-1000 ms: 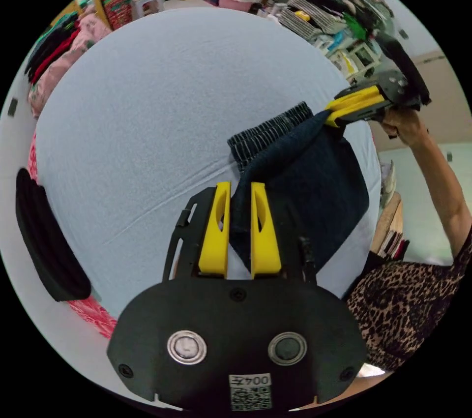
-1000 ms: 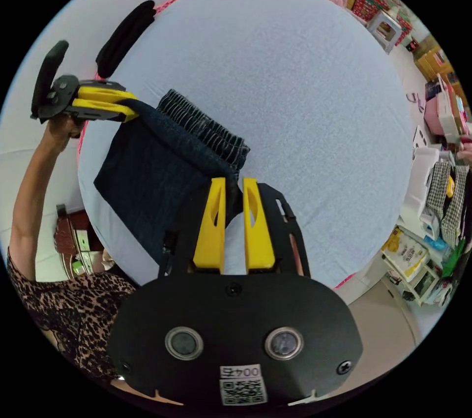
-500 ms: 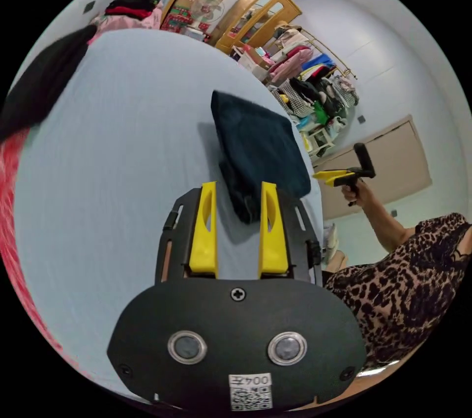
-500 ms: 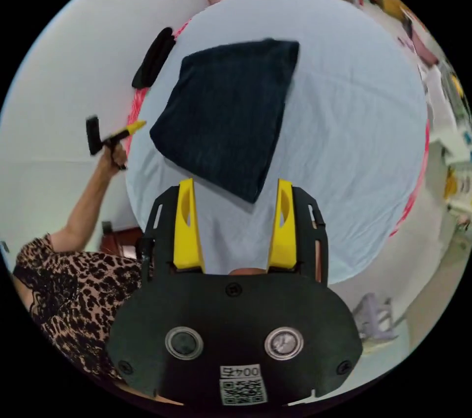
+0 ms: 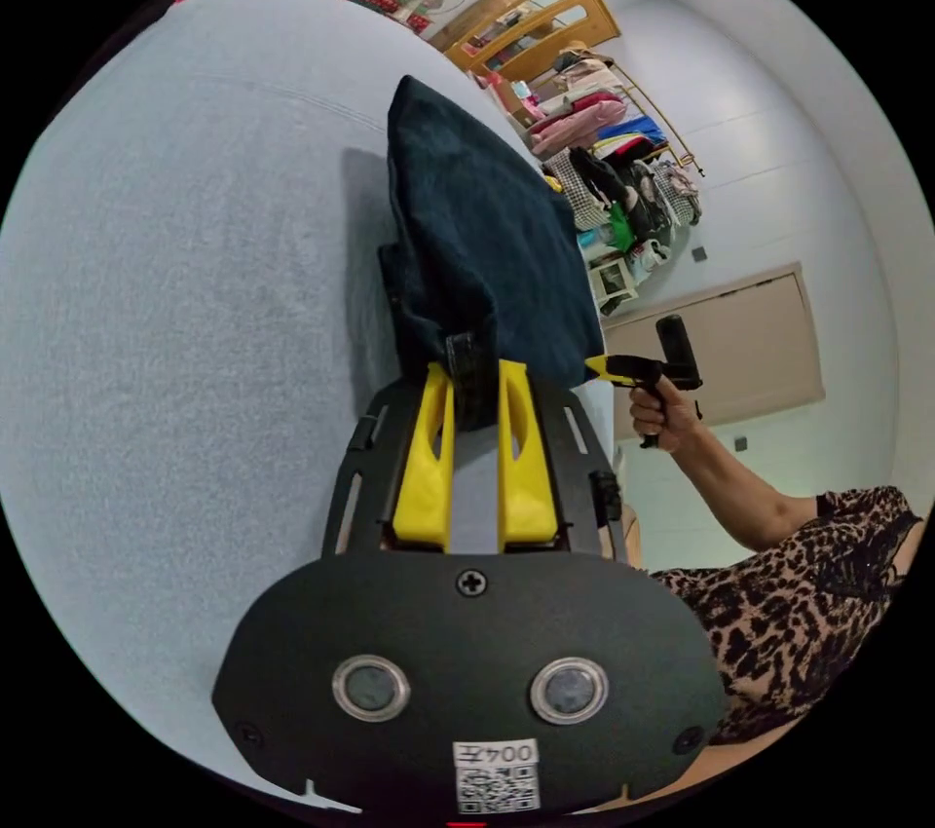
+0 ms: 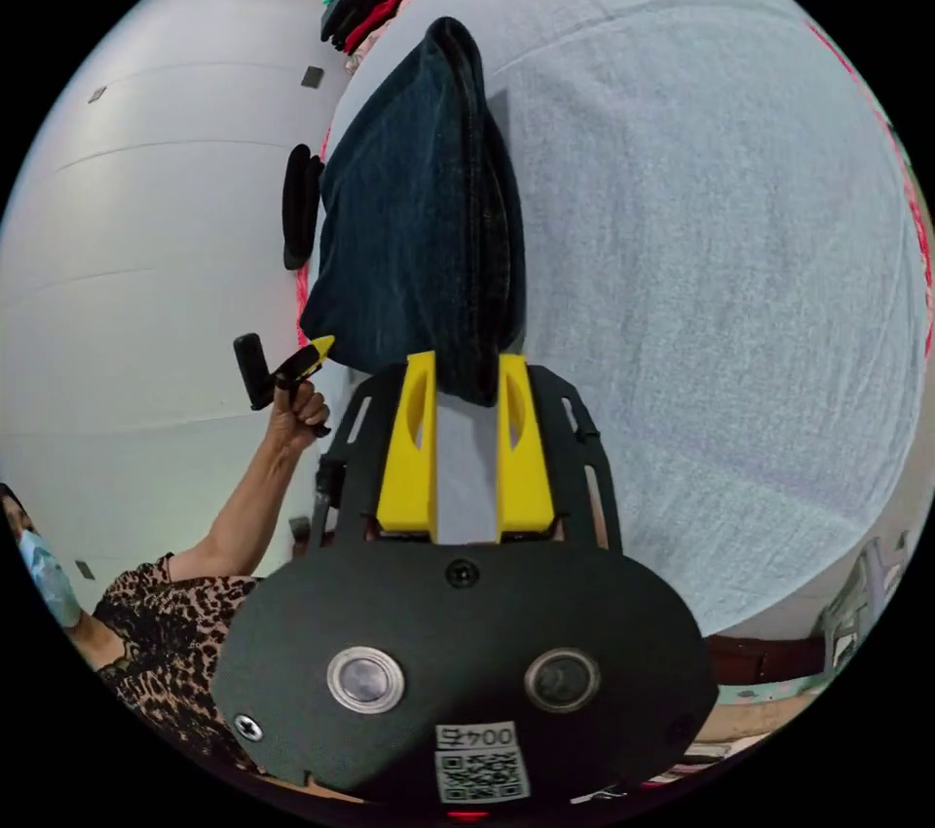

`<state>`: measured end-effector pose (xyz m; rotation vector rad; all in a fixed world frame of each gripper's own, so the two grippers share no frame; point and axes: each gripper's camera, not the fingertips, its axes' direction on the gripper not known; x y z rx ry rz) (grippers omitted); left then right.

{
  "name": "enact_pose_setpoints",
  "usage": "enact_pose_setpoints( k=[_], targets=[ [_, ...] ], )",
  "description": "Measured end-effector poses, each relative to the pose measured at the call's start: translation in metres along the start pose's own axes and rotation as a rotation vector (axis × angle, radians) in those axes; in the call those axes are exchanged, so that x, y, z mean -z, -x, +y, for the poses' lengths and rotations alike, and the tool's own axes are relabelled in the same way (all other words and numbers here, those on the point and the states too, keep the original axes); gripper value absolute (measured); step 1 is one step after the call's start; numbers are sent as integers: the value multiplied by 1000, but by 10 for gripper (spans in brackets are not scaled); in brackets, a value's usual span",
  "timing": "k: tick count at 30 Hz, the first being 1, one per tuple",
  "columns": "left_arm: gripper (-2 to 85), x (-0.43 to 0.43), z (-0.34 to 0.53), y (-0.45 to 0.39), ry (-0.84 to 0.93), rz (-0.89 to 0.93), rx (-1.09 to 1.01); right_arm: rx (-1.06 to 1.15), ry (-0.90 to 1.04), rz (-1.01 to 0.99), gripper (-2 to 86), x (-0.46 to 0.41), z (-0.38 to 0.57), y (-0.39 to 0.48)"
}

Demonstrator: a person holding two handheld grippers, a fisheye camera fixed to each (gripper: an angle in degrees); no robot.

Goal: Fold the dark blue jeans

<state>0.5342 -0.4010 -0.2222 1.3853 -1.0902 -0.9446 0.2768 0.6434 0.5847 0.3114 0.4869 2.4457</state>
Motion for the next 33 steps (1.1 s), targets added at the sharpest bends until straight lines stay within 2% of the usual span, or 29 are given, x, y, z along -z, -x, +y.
enact_pose_setpoints(
  k=[5,9,12,13,17,19,21,23,26,30,33],
  targets=[
    [62,43,-20,-40,60,73,-66,136,48,103,67,29,0,54],
    [60,63,33,-63,110,100,-70,155,131,103,67,25,63,62],
    [61,36,104,-44,182,98,12,56,214,95,69,-18,107,24],
    [63,22,128,-29,190,113,98,14,228,107,69,-33,118,12],
    [69,15,158,-5,60,182,194,49,192,237,63,-31,122,24],
    [68,27,158,-10,38,126,154,134,116,422,62,-15,119,56],
    [64,42,160,-18,6,56,119,190,60,488,69,-10,117,77],
    [55,71,165,-39,-132,-108,91,238,20,484,87,-18,114,92],
    [53,78,158,-84,-279,-207,-55,296,45,492,107,-55,103,108],
    [75,11,126,-119,-145,-249,-232,270,159,638,136,-115,73,110],
    [70,-54,104,-113,28,-400,-264,231,258,732,137,-148,50,107]
  ],
)
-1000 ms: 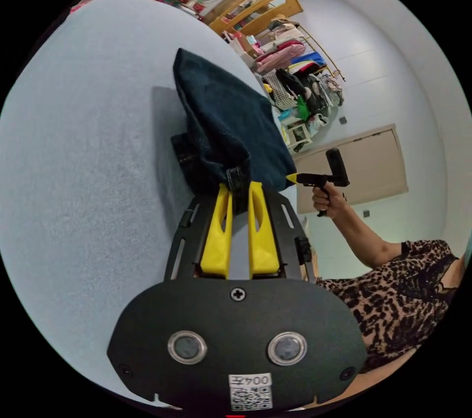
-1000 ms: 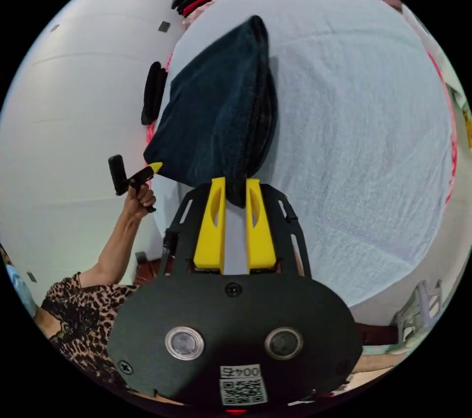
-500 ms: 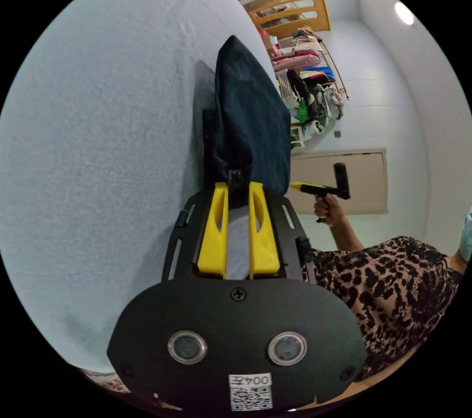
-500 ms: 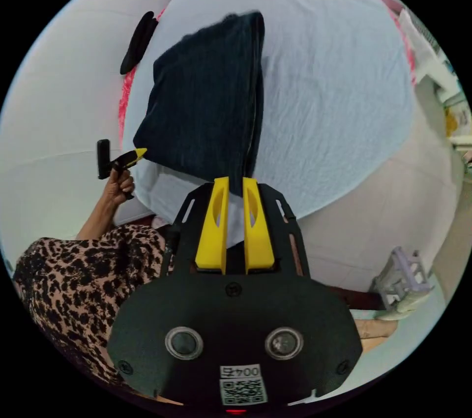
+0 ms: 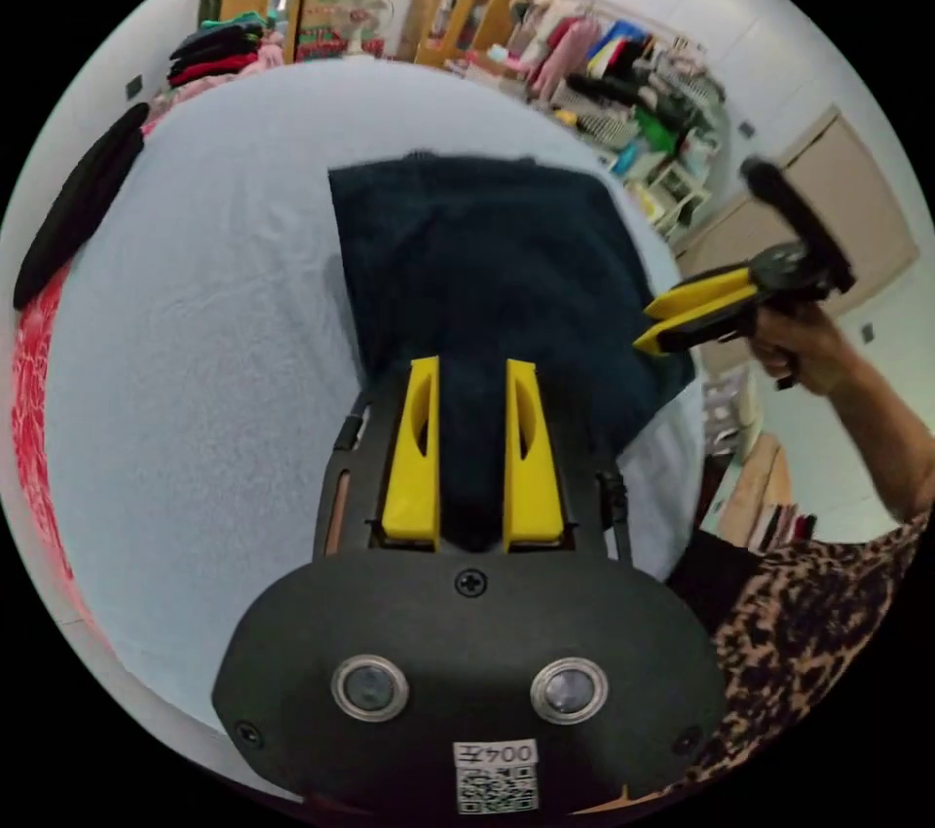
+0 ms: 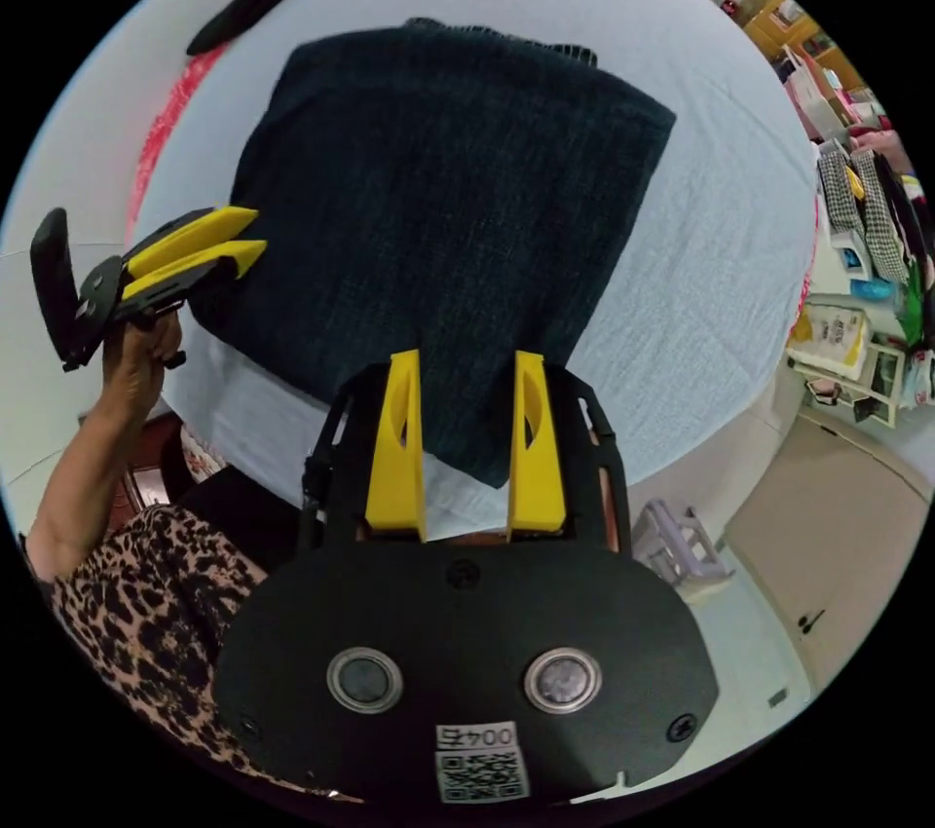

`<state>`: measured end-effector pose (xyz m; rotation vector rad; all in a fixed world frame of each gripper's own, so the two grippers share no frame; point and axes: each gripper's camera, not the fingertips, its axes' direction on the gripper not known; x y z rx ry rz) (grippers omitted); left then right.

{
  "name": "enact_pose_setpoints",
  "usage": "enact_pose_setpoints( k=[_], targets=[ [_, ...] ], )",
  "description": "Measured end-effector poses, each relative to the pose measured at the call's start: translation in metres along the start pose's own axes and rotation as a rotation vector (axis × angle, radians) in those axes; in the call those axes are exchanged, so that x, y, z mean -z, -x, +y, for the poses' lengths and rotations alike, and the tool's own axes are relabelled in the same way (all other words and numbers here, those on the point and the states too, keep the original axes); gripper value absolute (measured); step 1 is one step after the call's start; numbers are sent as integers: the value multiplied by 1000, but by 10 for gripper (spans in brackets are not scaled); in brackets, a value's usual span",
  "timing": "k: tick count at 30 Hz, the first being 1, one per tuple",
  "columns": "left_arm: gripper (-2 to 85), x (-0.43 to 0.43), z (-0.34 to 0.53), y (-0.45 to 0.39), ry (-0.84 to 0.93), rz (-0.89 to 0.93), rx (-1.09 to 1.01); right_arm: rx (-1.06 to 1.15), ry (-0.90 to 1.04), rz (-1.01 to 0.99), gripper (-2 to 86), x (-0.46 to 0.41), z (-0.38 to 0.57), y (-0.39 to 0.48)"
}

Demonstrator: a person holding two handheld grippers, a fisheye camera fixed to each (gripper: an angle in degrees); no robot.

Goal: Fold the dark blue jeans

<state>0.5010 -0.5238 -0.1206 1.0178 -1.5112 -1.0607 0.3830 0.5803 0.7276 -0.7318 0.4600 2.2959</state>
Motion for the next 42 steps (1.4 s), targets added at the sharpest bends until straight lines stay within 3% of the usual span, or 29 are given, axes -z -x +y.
enact_pose_setpoints(
  k=[2,5,9,25,31,35,42],
  targets=[
    [44,-14,-2,1,-15,-87,-22,-14,44,37,138,-6,-15,6],
    [26,-18,-9,11,10,-1,48,-8,131,87,139,-12,-37,15],
    [17,-22,-19,3,49,-23,7,-8,196,58,135,-15,-53,15],
    [28,-29,-52,-9,132,-76,36,44,90,77,132,-17,-63,21],
    [78,-17,-62,16,126,93,85,119,115,0,100,-12,-72,1],
    [99,23,-80,57,-82,138,202,156,99,-41,92,-8,-73,-11],
    [115,10,-130,131,-74,291,405,220,133,32,90,-2,-83,-7]
  ],
)
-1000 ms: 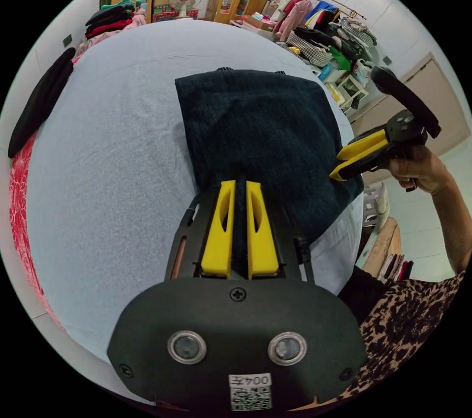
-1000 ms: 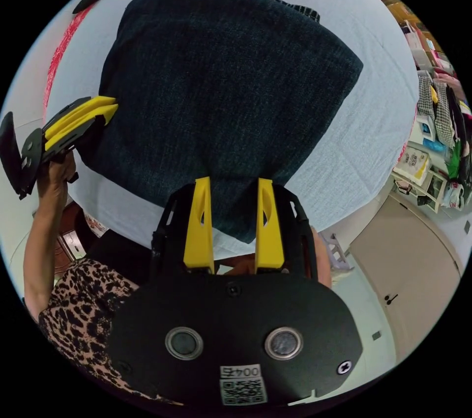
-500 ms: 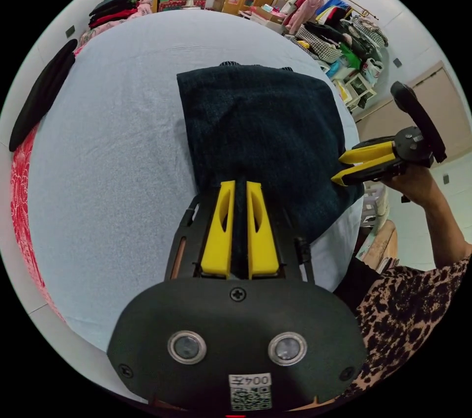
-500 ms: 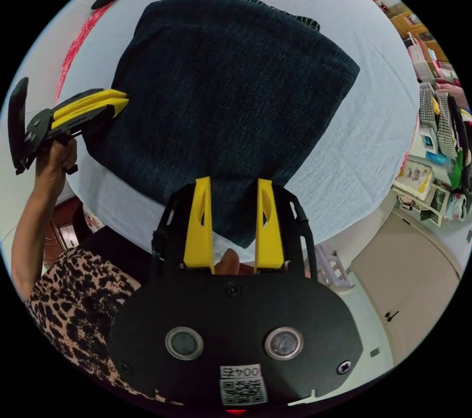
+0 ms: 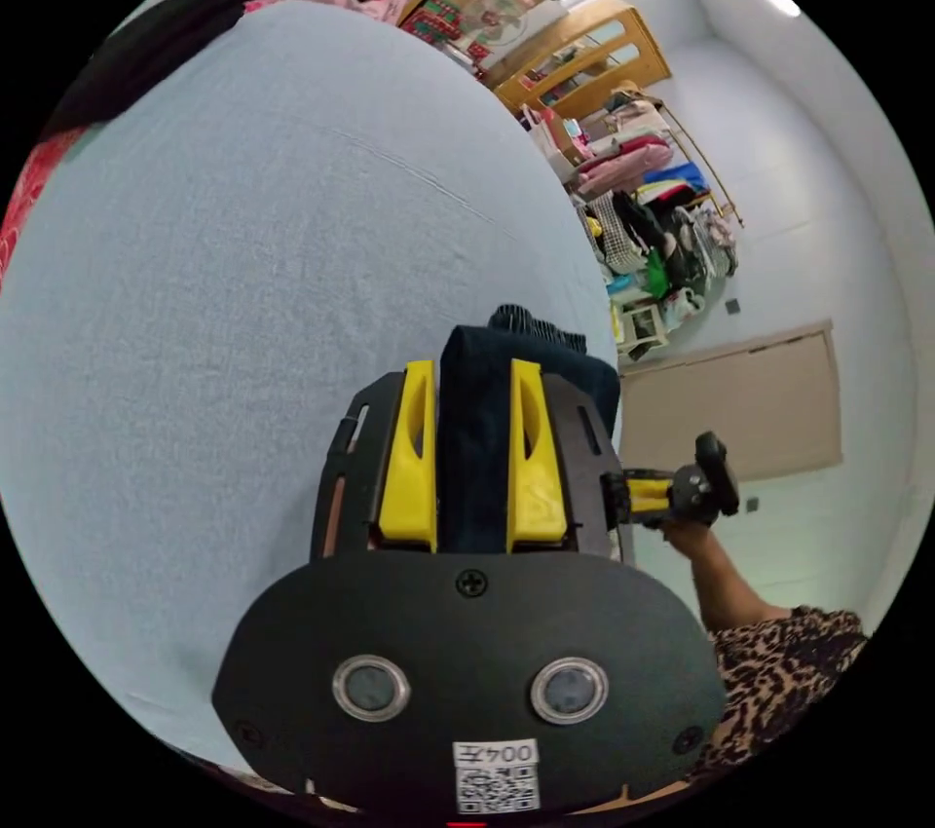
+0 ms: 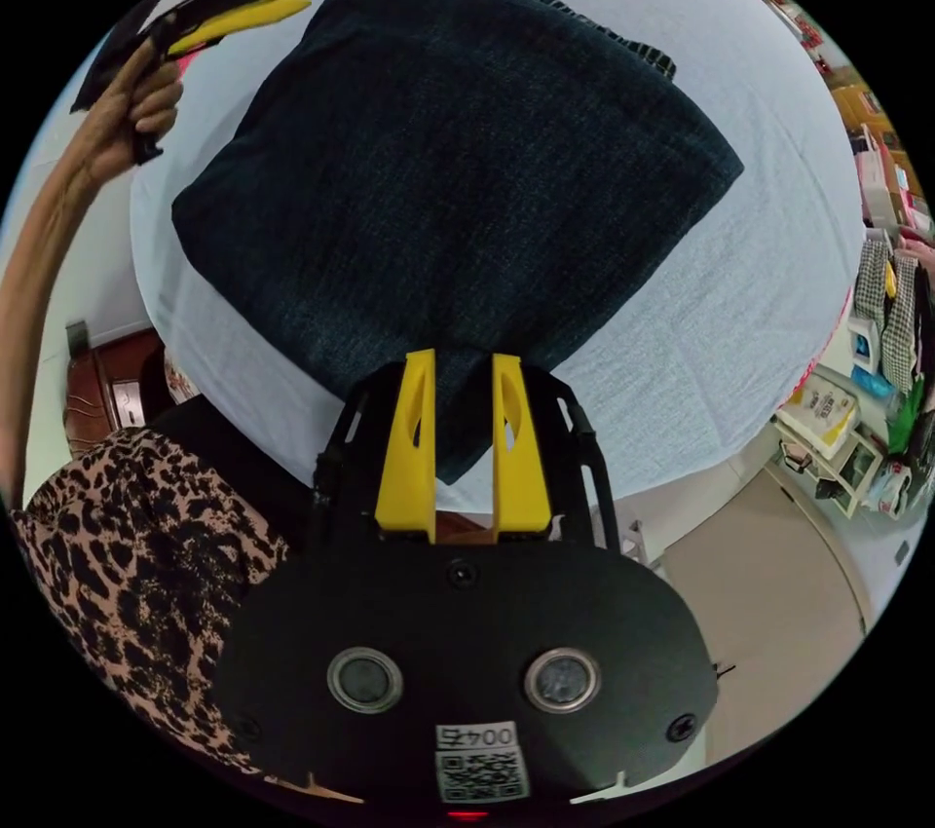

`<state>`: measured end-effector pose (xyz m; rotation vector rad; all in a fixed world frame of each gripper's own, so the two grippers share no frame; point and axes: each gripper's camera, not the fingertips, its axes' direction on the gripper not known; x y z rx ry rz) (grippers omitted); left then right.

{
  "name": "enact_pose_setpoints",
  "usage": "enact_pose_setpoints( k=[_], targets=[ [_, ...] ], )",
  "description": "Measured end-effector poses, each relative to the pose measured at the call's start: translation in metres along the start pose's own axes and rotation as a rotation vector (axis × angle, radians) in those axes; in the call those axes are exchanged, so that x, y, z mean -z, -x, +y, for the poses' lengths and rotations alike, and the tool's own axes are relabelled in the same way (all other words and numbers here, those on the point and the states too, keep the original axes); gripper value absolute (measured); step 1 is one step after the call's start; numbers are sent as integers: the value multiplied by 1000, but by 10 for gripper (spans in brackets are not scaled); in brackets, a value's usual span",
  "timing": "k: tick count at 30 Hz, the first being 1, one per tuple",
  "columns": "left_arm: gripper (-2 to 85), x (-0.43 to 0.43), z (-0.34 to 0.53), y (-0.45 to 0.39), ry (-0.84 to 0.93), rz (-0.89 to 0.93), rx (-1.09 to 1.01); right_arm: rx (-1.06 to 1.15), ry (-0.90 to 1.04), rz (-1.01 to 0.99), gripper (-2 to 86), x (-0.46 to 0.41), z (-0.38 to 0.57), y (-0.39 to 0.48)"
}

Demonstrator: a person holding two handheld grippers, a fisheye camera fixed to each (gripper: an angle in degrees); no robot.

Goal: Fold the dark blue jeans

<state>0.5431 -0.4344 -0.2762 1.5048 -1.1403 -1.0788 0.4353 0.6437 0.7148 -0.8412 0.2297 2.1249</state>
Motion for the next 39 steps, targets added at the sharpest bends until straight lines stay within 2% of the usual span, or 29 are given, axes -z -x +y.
enact_pose_setpoints(
  k=[6,8,10,15,25,30,34,39],
  targets=[
    [96,-19,-20,26,31,138,106,14,10,-16,90,10,-2,-11],
    [50,-23,-23,27,41,169,101,5,7,-21,90,13,-2,-15],
    [37,-18,-25,20,20,133,85,3,6,-2,90,17,-1,-16],
    [24,-14,-34,-16,40,-72,-109,20,37,35,91,26,-4,-19],
    [25,-61,-37,1,142,-118,38,-5,73,-28,87,51,2,-52],
    [26,-19,-20,2,27,-118,68,-127,27,-137,74,65,18,-84],
    [23,8,22,-38,-79,-67,-68,-107,-32,-99,73,76,36,-91],
    [14,-37,80,-81,-1,-68,-211,-140,-165,-104,60,87,68,-107]
  ],
)
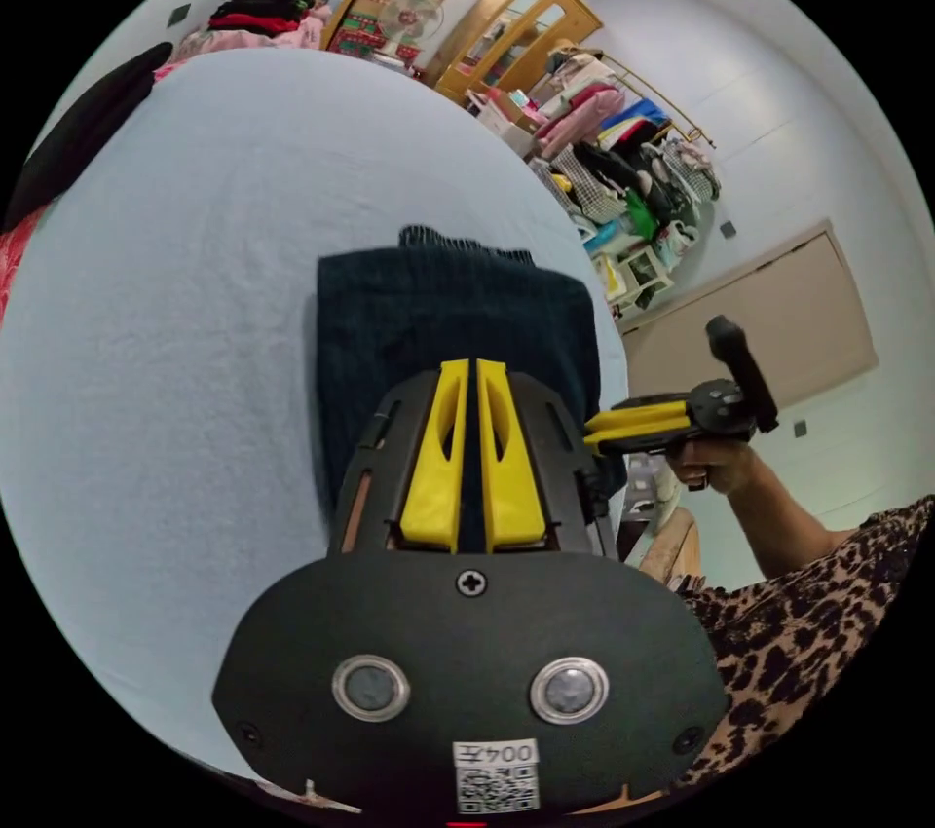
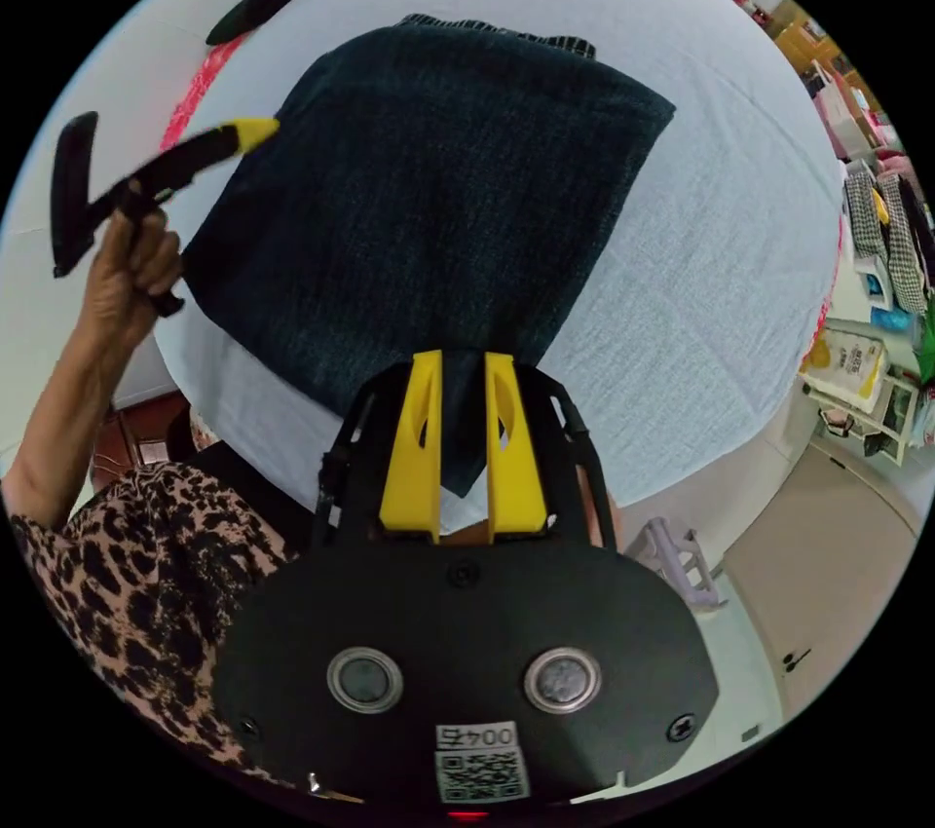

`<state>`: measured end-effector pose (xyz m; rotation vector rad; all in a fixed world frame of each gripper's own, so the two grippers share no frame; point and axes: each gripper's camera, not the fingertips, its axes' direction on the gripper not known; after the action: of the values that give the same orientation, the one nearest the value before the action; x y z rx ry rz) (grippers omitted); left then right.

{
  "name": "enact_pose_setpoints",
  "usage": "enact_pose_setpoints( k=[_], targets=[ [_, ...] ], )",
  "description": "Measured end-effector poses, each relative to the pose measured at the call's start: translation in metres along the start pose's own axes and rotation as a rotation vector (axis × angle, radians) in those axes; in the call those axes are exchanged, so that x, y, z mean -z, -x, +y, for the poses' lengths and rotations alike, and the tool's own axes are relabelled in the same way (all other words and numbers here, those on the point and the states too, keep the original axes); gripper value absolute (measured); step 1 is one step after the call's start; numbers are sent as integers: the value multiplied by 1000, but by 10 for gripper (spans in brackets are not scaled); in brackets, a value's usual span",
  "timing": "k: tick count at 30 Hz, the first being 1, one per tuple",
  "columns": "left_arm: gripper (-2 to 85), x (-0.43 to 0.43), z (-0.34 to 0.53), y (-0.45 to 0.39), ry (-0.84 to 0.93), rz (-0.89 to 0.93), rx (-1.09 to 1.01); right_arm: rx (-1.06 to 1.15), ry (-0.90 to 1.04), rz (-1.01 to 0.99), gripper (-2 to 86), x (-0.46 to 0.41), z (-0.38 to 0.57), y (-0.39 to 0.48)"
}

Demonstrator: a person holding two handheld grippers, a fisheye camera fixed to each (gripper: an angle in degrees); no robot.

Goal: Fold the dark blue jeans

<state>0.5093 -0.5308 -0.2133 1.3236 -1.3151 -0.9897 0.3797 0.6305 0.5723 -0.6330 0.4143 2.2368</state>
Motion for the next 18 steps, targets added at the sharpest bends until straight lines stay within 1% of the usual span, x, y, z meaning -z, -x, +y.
enact_pose_setpoints(
  k=[2,3,5,7,8,9,10,11,13,18],
  targets=[
    [8,-24,15,-6,43,-23,3,-15,-38,-59,43,9,10,-17],
    [7,-29,17,-7,53,-31,4,-41,-58,-132,28,18,17,-34],
    [5,-39,23,-9,73,-76,-30,-112,-171,-281,29,41,30,-69],
    [4,-41,24,-10,82,-85,-42,-240,-378,-575,43,69,46,-132],
    [4,-42,25,-10,83,-85,-41,-284,-426,-652,51,72,49,-149],
    [4,-42,27,-10,82,-85,-41,-357,-493,-810,66,73,52,-181],
    [4,-42,29,-9,80,-84,-40,-373,-535,-951,82,71,50,-205],
    [5,-42,31,-8,78,-81,-35,-382,-540,-1008,86,68,47,-215],
    [6,-42,33,-5,78,-75,-22,-432,-473,-1144,95,52,32,-242],
    [7,-40,39,-3,82,-83,-14,-459,-382,-1187,86,39,17,-262]
  ],
)
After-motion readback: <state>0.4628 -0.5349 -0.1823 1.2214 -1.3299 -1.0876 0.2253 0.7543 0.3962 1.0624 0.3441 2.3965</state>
